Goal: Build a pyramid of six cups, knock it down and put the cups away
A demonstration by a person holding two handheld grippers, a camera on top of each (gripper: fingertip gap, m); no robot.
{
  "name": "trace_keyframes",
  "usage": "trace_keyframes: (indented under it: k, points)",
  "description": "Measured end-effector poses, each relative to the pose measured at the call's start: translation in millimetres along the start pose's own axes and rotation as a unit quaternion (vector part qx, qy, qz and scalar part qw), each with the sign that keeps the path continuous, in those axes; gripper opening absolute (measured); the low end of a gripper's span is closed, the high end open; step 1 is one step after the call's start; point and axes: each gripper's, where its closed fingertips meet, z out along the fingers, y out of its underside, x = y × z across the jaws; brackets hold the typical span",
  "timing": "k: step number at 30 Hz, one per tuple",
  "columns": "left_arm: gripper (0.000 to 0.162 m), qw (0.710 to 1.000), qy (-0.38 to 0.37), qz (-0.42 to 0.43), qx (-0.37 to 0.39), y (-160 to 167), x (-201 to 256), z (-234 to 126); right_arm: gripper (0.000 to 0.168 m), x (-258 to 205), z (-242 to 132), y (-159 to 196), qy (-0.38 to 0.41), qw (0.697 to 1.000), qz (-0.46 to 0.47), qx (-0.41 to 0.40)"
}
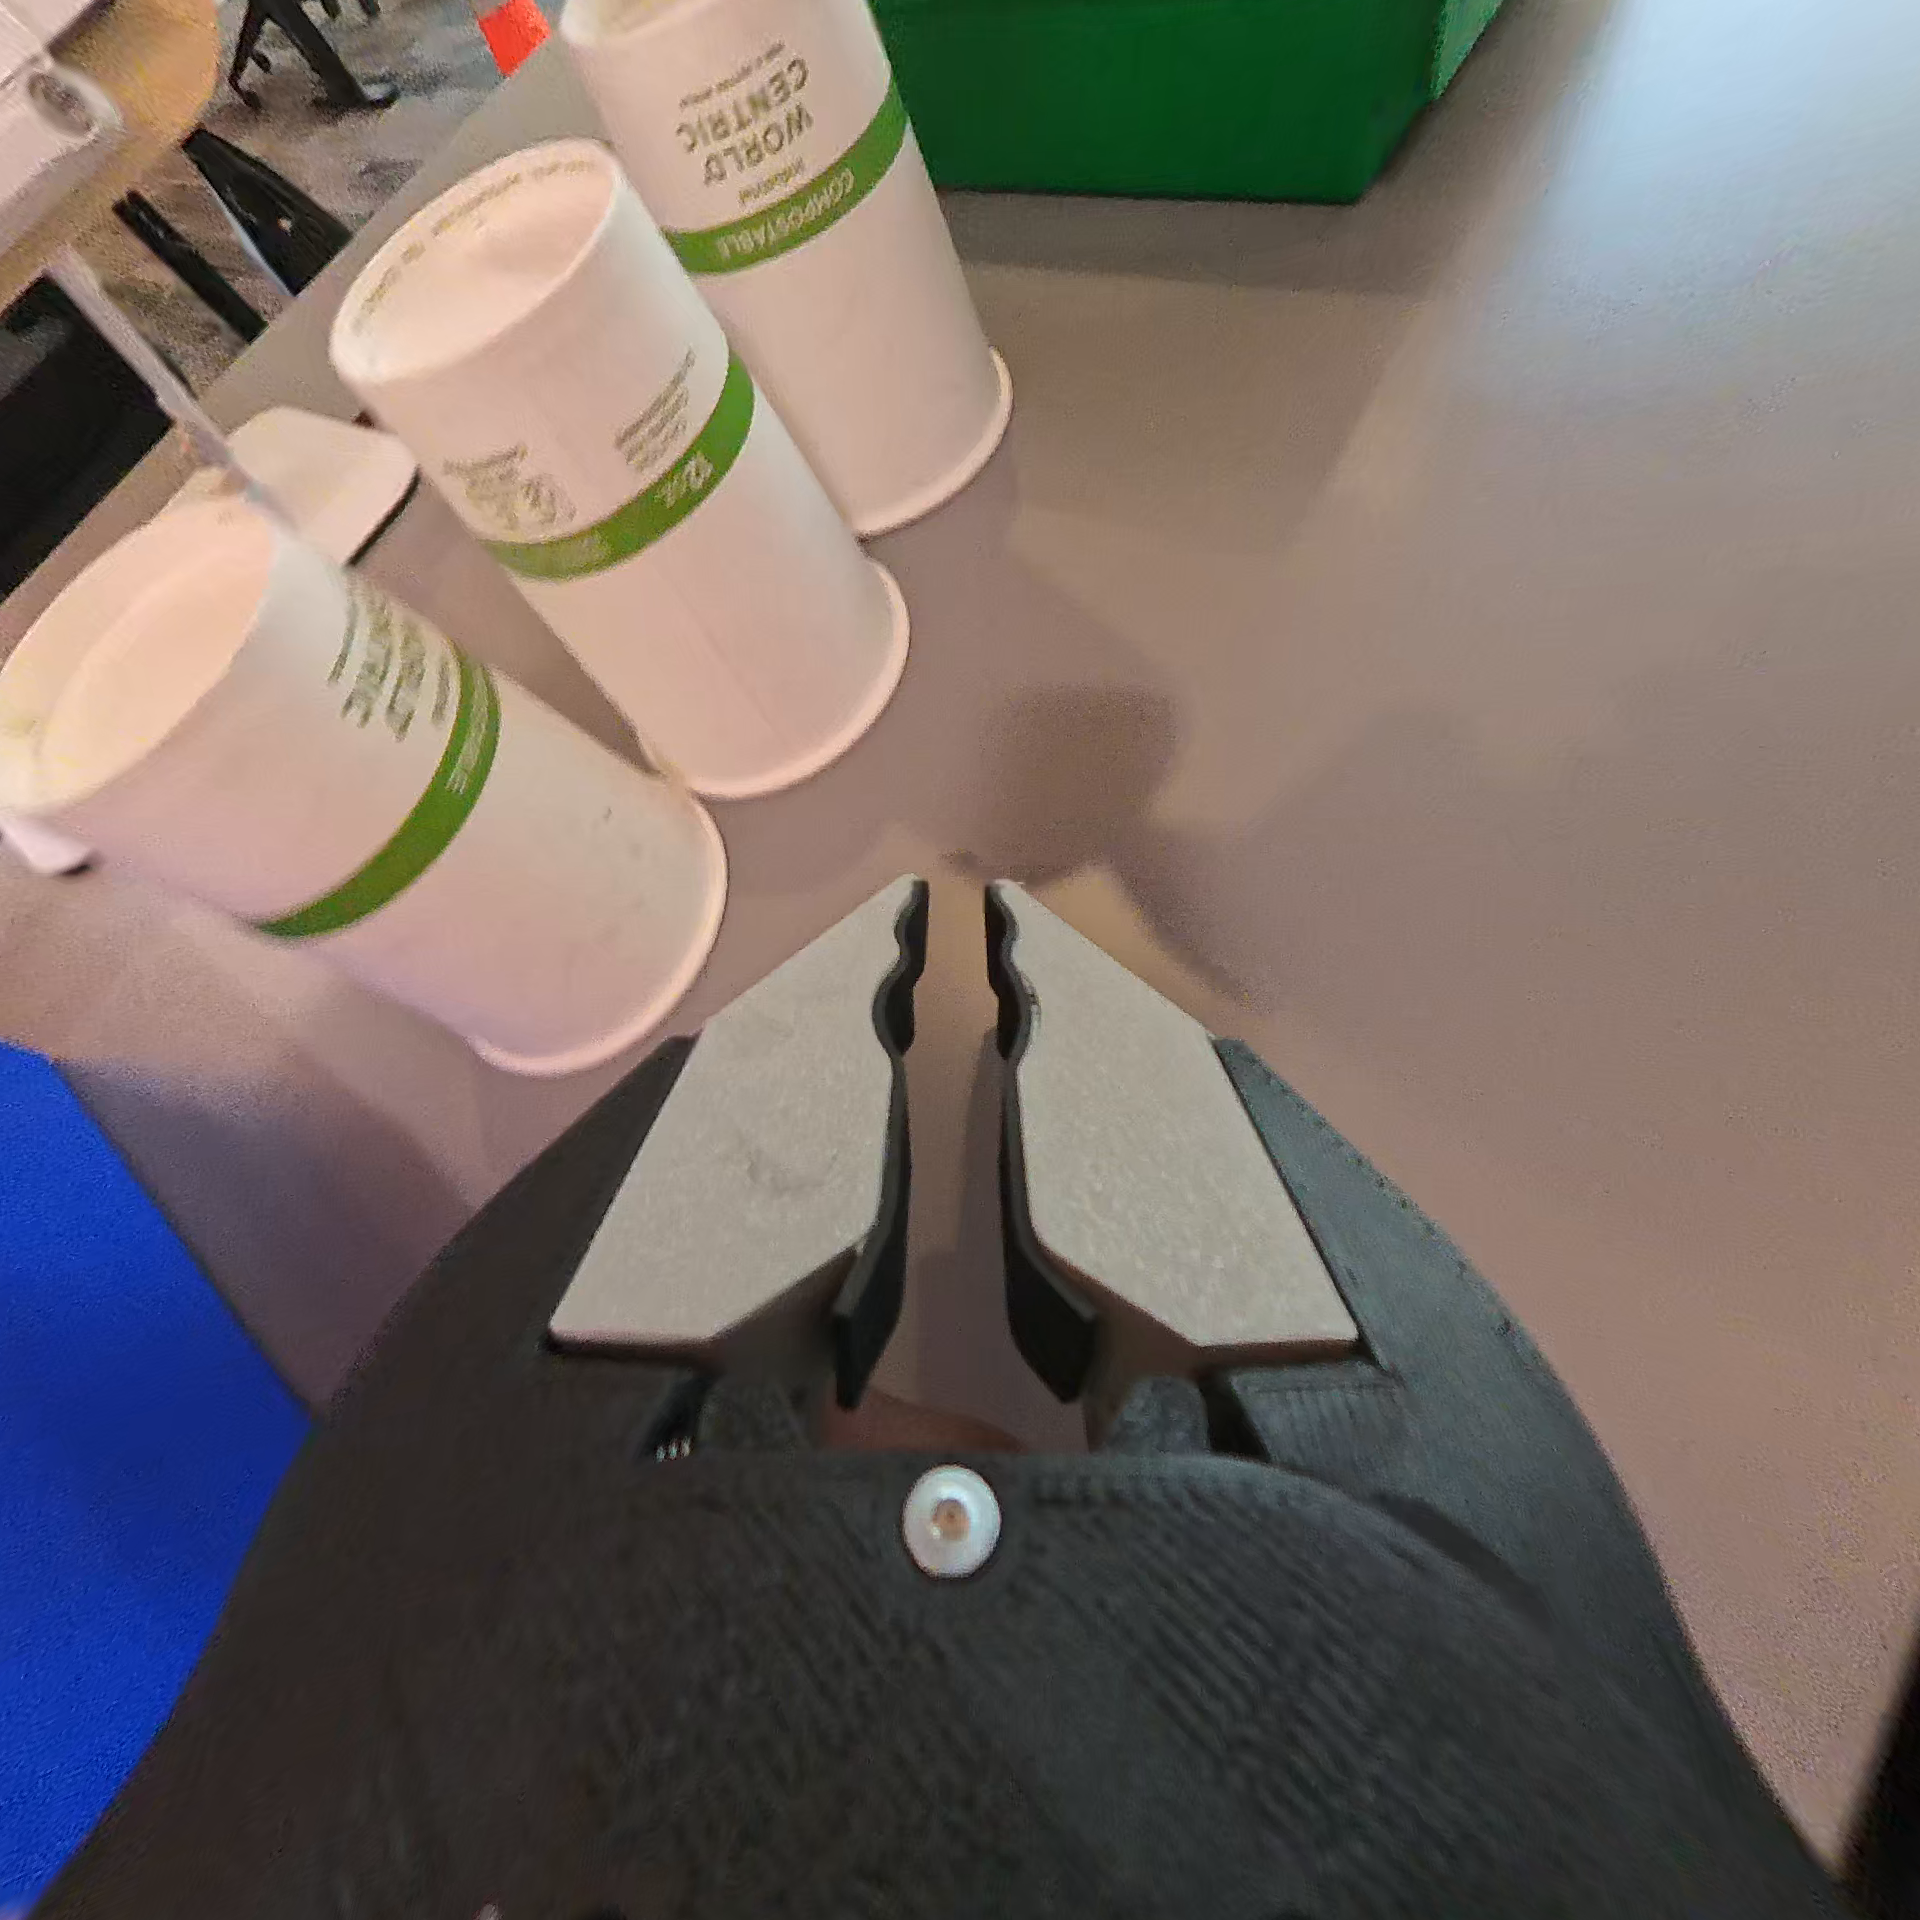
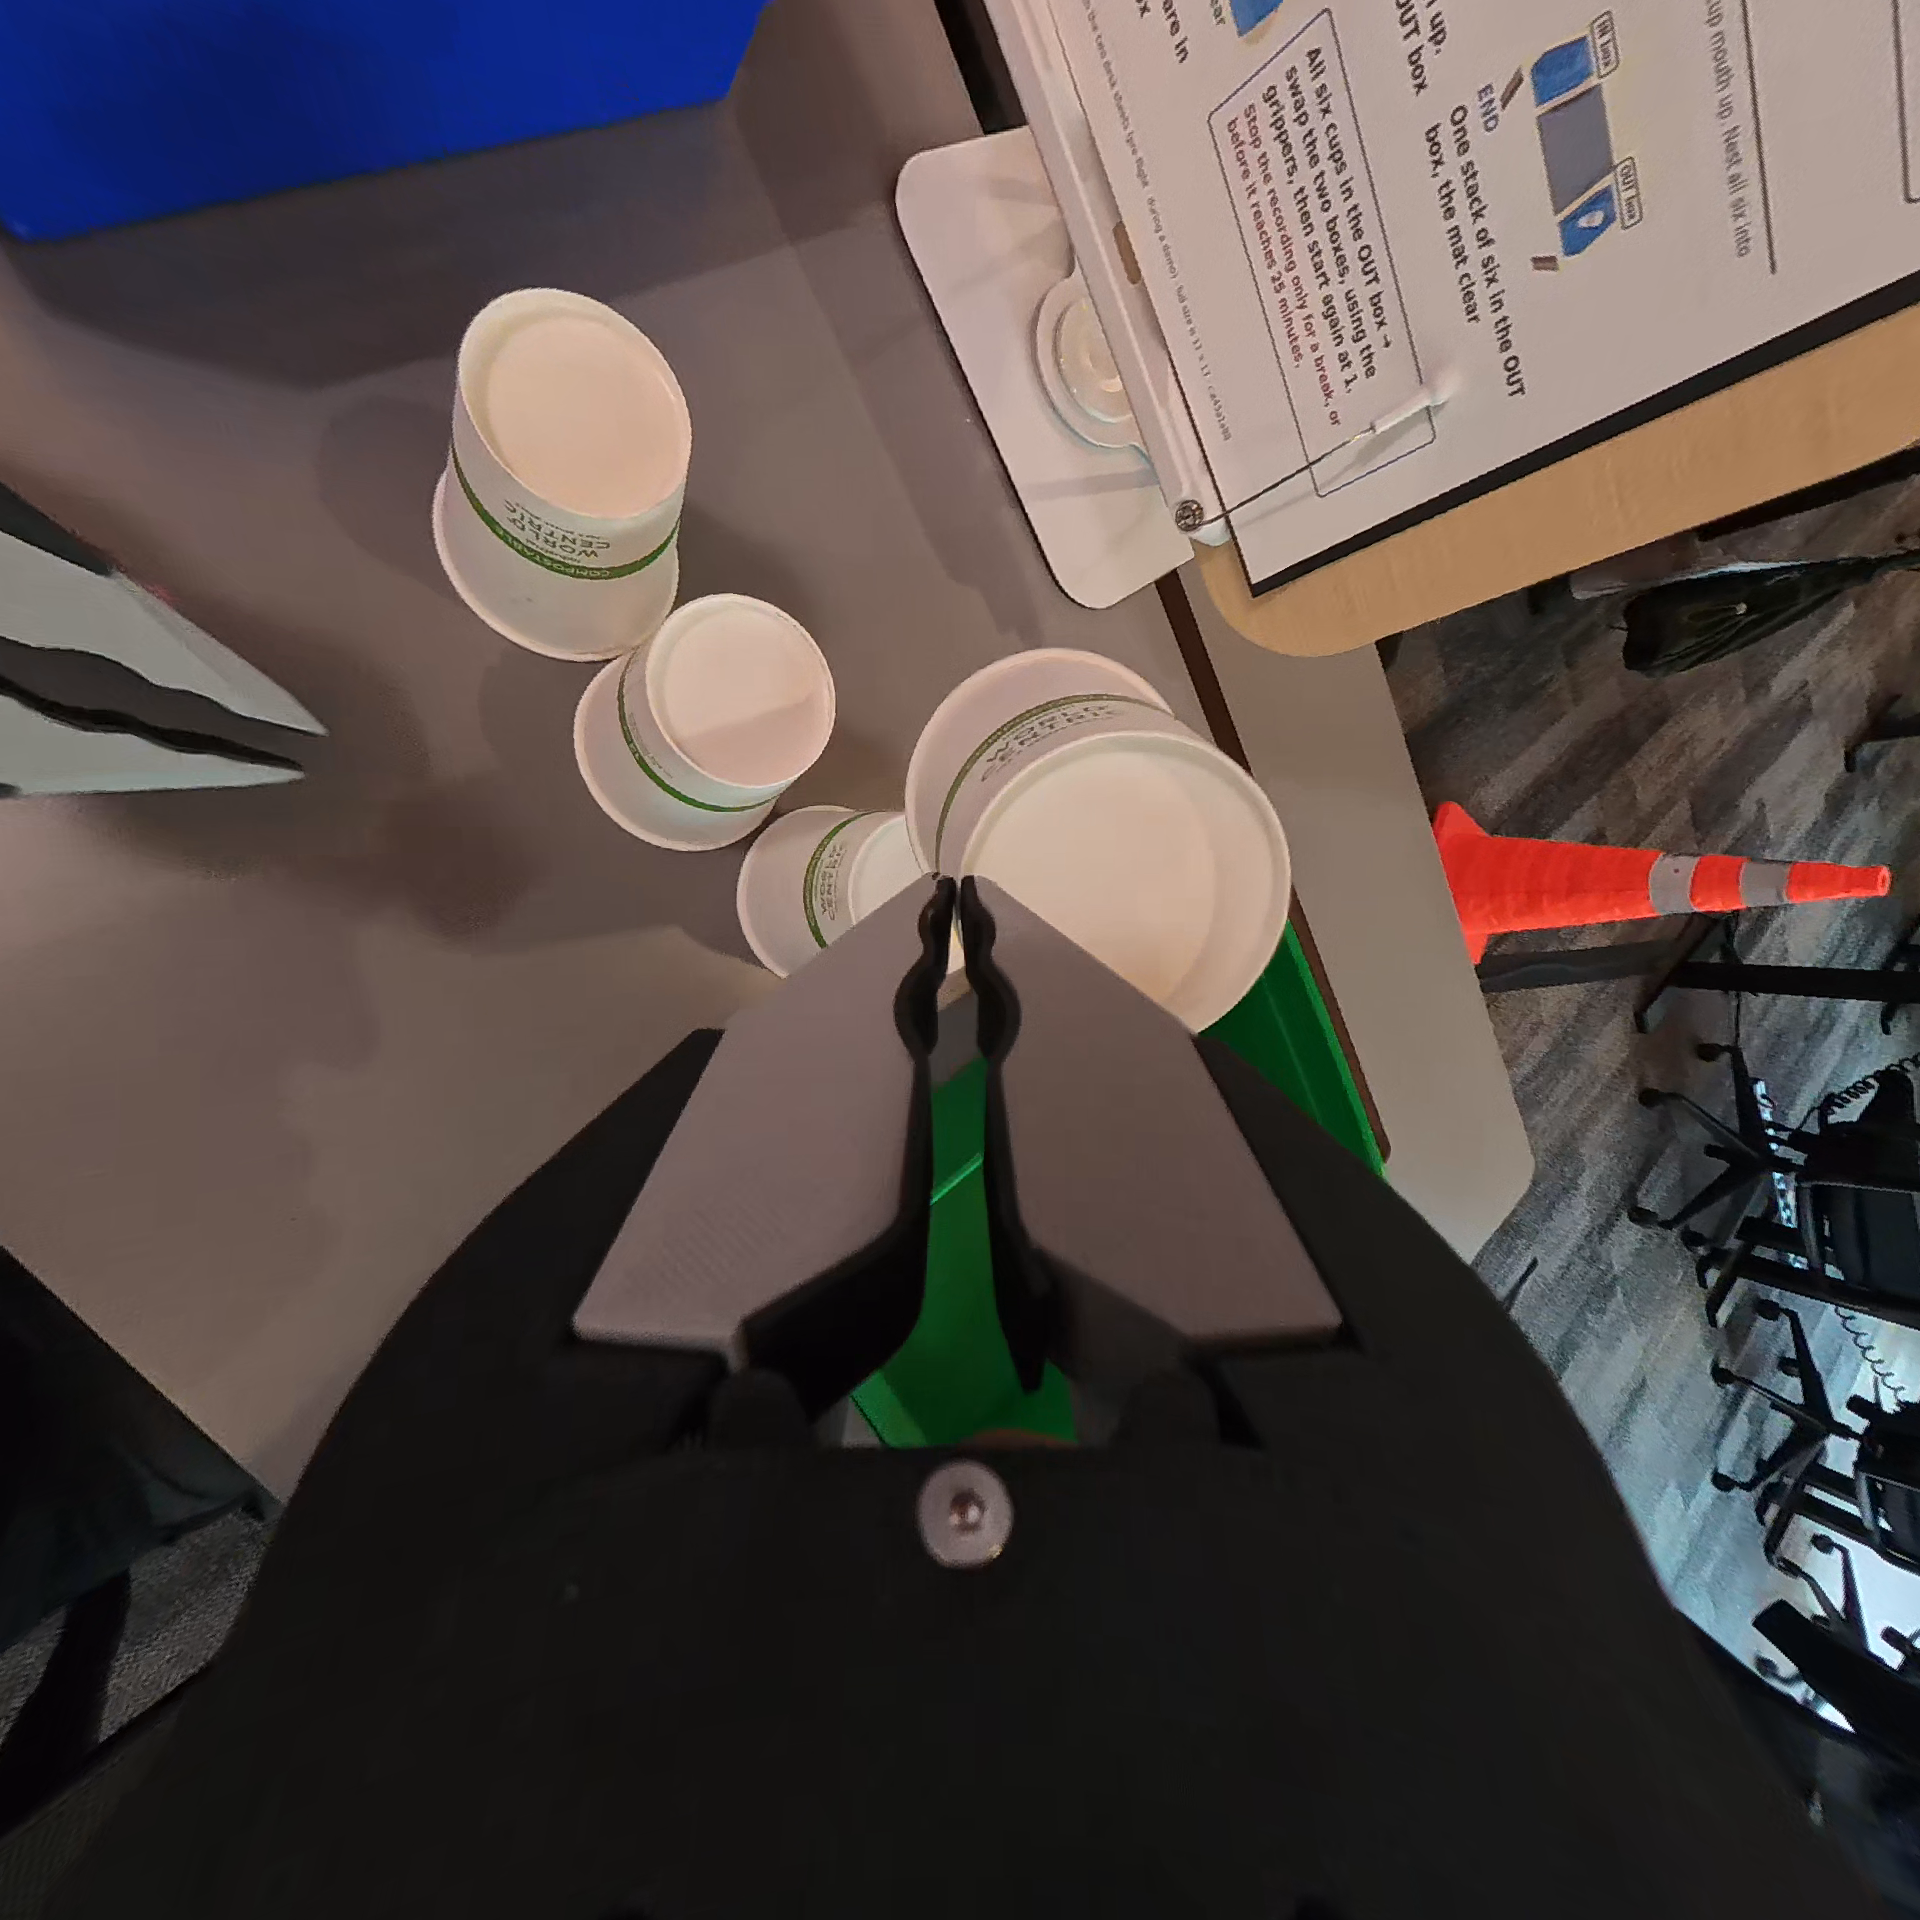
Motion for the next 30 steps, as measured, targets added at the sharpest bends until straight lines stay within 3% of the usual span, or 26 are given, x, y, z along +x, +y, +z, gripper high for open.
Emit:
trace_keyframes:
  k: [7,14,18,22,26,30]
  points:
    - [0.011,0.998,0.005,0.035,-0.044,-21.6,-7.5,61.6,0.0,-2.9,1.1,6.1,-0.006,1.0,-0.012,-0.001]
    - [0.011,0.998,-0.02,0.026,-0.049,-35.3,-33.7,87.7,0.0,0.7,10.8,10.9,-0.011,1.0,-0.014,-0.003]
    - [0.011,0.999,-0.012,0.008,-0.033,-36.5,-36.6,79.8,0.0,3.5,13.1,14.7,-0.009,1.0,-0.013,0.003]
    - [0.013,1.0,-0.013,0.006,-0.023,-28.5,-38.1,48.7,0.0,8.7,14.6,18.9,-0.004,1.0,-0.003,0.009]
    - [0.007,0.998,-0.048,0.014,-0.035,-5.9,-53.3,13.5,0.0,10.2,14.5,22.7,-0.002,1.0,-0.001,0.007]
    - [0.0,0.993,-0.087,0.017,-0.08,23.6,-71.4,8.6,0.0,7.2,16.2,20.8,-0.006,1.0,0.001,0.0]
